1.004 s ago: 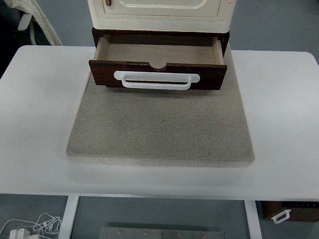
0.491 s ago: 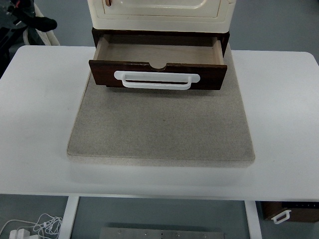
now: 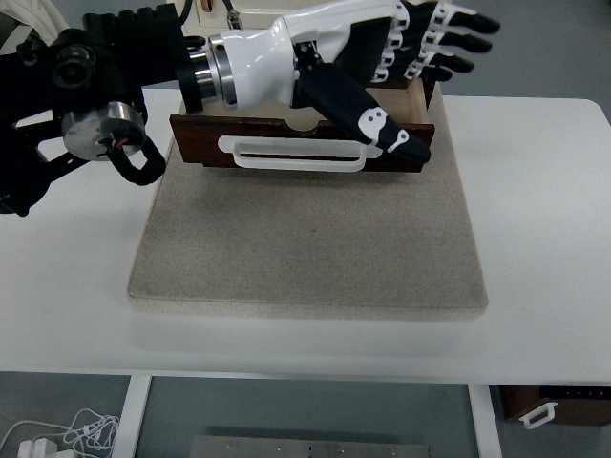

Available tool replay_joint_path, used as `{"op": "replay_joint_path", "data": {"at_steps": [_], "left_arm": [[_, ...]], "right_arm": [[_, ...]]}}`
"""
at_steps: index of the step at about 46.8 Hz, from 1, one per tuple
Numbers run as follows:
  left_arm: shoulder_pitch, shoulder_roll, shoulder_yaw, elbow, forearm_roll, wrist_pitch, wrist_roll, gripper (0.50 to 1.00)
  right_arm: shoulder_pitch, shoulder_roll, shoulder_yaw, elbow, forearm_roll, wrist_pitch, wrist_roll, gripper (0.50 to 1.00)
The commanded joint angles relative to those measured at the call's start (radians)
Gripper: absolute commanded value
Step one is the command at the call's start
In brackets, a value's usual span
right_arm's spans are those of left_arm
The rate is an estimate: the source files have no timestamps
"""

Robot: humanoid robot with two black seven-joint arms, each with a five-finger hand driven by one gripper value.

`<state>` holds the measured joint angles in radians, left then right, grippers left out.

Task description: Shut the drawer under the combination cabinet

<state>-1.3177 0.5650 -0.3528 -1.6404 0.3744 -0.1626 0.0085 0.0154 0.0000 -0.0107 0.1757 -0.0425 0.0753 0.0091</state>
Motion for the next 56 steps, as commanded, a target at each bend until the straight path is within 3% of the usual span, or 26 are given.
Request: {"op": "replay_joint_path", "data": {"at_steps": [1,11,21,27,33,46,56], "left_arm": [[-0.014,-0.007,0.054,-0.013,0.009,-0.002,0.005,1.000],[-0.043,-0.037,0.204,-0.018,0.109,-0.005,0.031,1.000],[-0.045,-0.042,0.295,-0.019,0.150,-0.021,0.183,1.000],[-0.048,-0.042,0.296,-0.016,0.155,-0.054,0.240,1.000],[-0.054,-0.042,0.296,-0.012,0.155,-0.072,0.349,1.000],[-0.072,-0.066,0.295,0.056,0.155,-0.117,0.469,1.000],[-0.080,-0.080,0.285,0.108,0.155,-0.146,0.516,1.000]], "right_arm": [[0.000,0.000,0.000,-0.001,0.000,0.001,0.000,0.952],[0.000,0.000,0.000,0.001,0.001,0.000,0.000,0.952],[0.000,0.000,0.000,-0.001,0.000,0.001,0.000,0.952],[0.000,0.000,0.000,-0.001,0.000,0.001,0.000,0.952],[0.000,0.000,0.000,0.001,0.000,0.000,0.000,0.952],[0.000,0.000,0.000,-0.001,0.000,0.000,0.000,0.952],[0.000,0.000,0.000,0.001,0.001,0.000,0.000,0.952]]}}
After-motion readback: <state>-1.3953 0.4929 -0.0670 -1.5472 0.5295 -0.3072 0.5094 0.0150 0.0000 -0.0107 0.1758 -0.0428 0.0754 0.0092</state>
